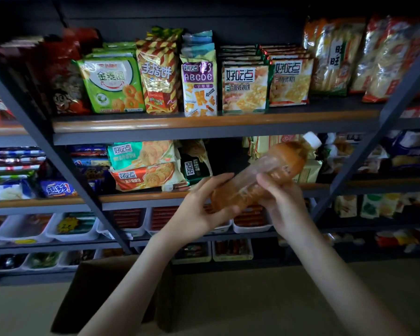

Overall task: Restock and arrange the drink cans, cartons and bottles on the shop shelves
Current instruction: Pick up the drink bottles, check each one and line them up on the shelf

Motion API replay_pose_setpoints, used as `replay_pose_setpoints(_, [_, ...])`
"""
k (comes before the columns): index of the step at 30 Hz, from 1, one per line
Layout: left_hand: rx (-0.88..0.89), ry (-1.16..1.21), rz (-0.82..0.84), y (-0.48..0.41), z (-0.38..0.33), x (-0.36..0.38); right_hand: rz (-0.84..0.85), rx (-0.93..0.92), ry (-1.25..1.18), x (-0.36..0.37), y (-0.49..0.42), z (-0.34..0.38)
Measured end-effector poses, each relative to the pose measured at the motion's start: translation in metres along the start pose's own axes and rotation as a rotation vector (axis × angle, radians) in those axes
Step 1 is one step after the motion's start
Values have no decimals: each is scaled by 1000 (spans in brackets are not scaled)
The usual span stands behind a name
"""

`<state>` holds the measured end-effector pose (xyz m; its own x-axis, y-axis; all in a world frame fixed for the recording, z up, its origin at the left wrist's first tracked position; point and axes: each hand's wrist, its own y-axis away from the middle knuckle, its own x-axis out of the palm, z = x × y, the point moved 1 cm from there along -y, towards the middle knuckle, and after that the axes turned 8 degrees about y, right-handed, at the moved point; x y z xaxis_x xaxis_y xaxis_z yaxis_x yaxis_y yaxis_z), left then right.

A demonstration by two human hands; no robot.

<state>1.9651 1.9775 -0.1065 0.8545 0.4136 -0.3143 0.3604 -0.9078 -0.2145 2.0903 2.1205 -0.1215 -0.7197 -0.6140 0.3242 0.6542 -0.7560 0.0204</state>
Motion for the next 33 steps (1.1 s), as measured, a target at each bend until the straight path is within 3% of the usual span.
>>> replay_pose_setpoints(6, [172, 99, -122, -5, -16, 4, 11, 316, -668, 15, 2, 23])
replay_pose_setpoints(11, [175, -13, -275, -11, -33, 17, 35, 433, -666, 24, 9, 28])
replay_pose_setpoints(15, [171, -193, -295, -10, -39, 13, 45, 420, -612, 21, 8, 39])
replay_pose_setpoints(21, [326, -847, -285, -37, -85, 7, 49, 226, -361, 25, -7, 86])
replay_pose_setpoints(25, [190, -1091, -286, -78, -140, 5, 144, -32, 10, 43, -13, 133])
replay_pose_setpoints(29, [243, -870, -432, -115, -192, -18, 206, -391, 268, 58, -27, 189])
replay_pose_setpoints(33, [435, -677, -589, -134, -232, -53, 303, -698, 496, 71, -45, 242])
